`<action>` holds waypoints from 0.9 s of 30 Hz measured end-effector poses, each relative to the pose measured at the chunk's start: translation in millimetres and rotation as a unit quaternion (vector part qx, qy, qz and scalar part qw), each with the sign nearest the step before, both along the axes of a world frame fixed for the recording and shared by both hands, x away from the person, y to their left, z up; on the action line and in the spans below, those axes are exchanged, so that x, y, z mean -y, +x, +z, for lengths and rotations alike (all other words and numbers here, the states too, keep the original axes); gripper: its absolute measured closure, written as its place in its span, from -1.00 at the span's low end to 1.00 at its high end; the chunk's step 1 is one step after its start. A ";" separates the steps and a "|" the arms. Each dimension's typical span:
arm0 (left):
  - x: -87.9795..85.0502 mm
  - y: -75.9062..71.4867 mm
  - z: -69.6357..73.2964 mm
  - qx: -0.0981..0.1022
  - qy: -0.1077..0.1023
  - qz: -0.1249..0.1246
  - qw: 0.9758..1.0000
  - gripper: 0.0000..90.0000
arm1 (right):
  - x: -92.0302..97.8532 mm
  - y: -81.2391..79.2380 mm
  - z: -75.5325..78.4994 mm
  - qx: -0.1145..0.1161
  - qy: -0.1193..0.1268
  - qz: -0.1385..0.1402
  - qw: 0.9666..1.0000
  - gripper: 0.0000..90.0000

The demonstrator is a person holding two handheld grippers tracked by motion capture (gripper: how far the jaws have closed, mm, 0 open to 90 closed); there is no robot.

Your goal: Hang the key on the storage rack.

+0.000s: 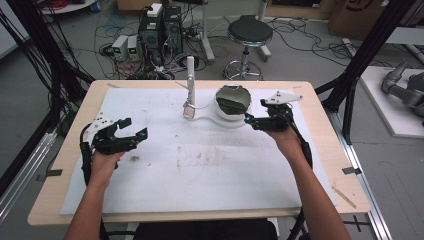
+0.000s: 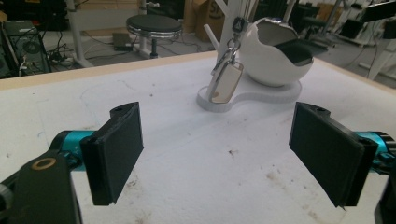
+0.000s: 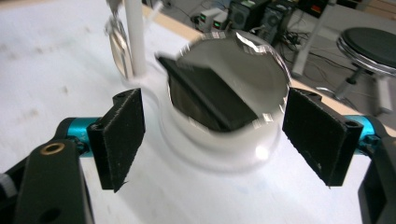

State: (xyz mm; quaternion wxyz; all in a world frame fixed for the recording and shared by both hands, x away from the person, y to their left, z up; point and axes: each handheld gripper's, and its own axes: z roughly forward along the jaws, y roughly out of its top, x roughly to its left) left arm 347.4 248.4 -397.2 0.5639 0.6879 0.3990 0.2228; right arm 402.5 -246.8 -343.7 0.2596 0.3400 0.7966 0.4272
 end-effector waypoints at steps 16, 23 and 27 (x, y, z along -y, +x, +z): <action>3.6 2.1 -6.2 -0.012 -0.029 0.012 0.999 -0.62 | 48.9 -43.8 -45.1 -0.030 -0.001 -0.041 0.999 -0.53; 4.2 -0.6 -6.2 -0.009 -0.023 0.012 1.000 -0.62 | 55.7 -41.1 -55.1 -0.051 -0.001 -0.050 0.997 -0.53; 5.9 -4.5 -8.0 -0.010 -0.025 0.009 1.000 -0.62 | 55.5 -43.4 -55.3 -0.050 -0.003 -0.050 0.997 -0.53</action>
